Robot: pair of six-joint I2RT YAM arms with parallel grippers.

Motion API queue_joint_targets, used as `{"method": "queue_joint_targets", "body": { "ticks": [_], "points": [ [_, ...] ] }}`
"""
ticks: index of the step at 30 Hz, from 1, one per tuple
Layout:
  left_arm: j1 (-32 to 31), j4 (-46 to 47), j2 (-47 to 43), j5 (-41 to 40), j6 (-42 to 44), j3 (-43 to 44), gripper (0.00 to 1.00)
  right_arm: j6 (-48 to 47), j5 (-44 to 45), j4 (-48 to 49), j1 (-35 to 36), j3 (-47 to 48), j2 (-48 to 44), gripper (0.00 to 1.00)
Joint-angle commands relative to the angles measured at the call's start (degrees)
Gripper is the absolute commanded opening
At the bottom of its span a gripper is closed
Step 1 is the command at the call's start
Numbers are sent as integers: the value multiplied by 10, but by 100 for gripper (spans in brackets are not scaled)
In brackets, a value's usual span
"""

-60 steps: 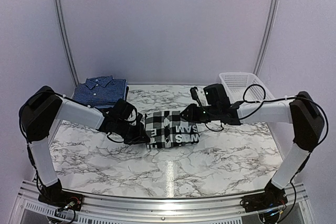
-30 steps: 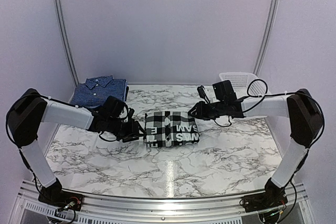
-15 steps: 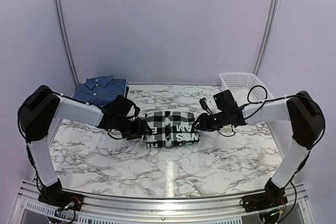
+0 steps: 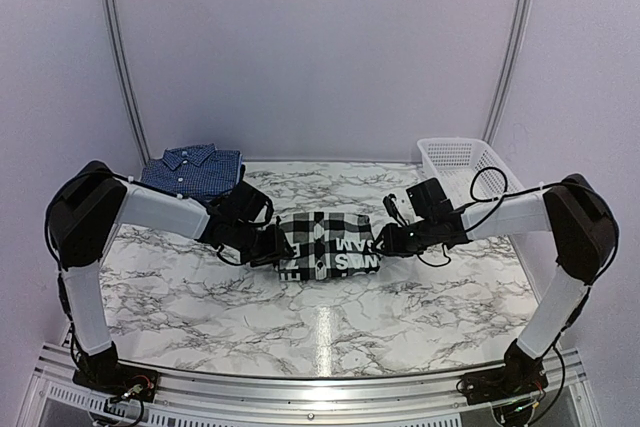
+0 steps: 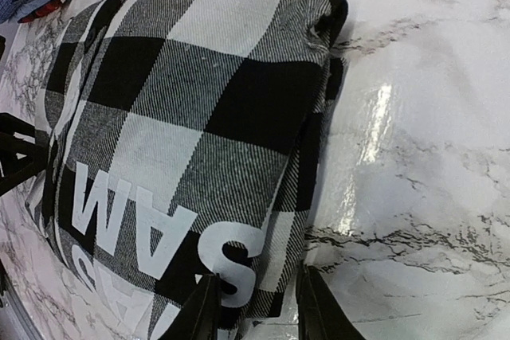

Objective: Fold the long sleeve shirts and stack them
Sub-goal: Pick up the square-folded shirt from the center of the board.

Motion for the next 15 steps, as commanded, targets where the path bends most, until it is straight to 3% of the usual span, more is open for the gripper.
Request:
{"method": "queue_joint_targets", "body": {
  "ticks": [1, 8, 15],
  "points": [
    [-7, -39, 32, -19, -14, 8, 48, -2, 11, 8, 6, -5, 11, 29],
    [-19, -35, 48, -18, -40, 16, 37, 1, 8, 20, 7, -13, 23, 29],
    [-20, 27, 53, 2, -80, 9, 26, 7, 6, 30, 11, -19, 24, 28]
  ]
}}
